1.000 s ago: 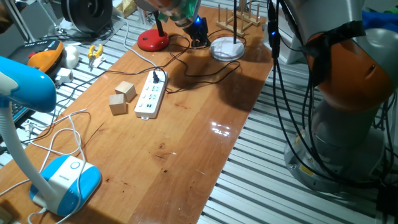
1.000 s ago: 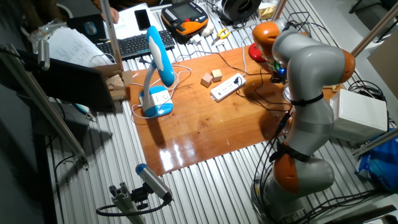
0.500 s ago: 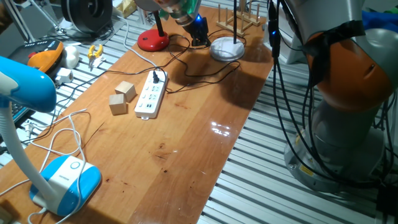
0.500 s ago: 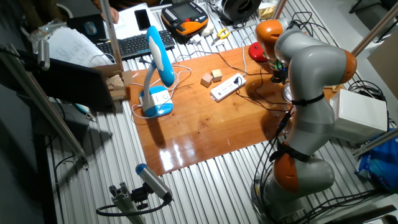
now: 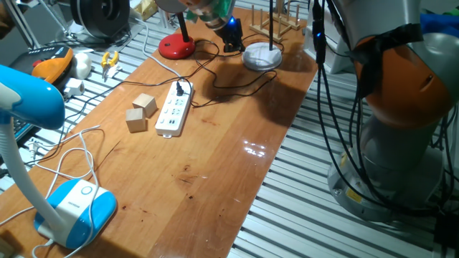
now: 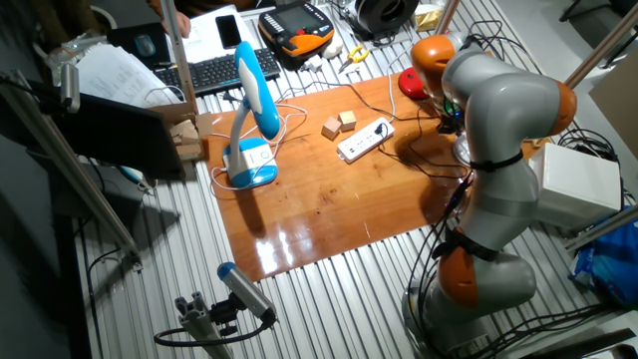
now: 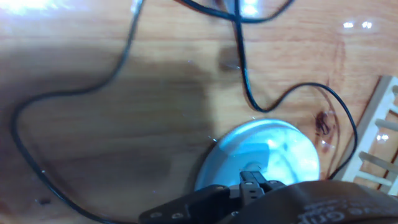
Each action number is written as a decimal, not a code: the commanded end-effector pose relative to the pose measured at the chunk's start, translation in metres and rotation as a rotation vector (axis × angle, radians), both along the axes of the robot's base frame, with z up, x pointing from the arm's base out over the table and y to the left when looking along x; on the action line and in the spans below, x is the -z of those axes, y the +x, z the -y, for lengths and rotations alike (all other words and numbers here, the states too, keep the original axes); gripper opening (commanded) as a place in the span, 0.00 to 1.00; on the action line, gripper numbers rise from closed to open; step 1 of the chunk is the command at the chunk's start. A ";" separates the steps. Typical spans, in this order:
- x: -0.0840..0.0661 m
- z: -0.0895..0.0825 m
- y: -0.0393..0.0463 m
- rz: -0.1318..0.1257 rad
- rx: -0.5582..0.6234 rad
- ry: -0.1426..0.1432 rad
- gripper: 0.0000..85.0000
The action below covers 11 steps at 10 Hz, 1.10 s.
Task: Plug in the power cord of the desk lamp, turn on the socket, and light up the desk lamp
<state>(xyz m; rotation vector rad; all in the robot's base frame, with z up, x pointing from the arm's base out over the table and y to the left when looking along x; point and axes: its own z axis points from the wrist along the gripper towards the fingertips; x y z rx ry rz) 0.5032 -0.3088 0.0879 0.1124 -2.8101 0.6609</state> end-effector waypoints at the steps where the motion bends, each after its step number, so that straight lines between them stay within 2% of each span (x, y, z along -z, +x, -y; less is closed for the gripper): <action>1: 0.000 0.002 -0.0029 0.004 0.003 -0.004 0.00; 3: 0.005 0.007 -0.0062 0.027 -0.015 -0.046 0.00; 5: 0.011 0.016 -0.0059 0.026 -0.027 -0.034 0.00; 6: 0.011 0.016 -0.0071 0.026 -0.021 -0.037 0.00; 8: 0.011 0.019 -0.0104 0.021 -0.023 -0.070 0.00; 11: 0.014 0.026 -0.0115 0.019 -0.021 -0.065 0.00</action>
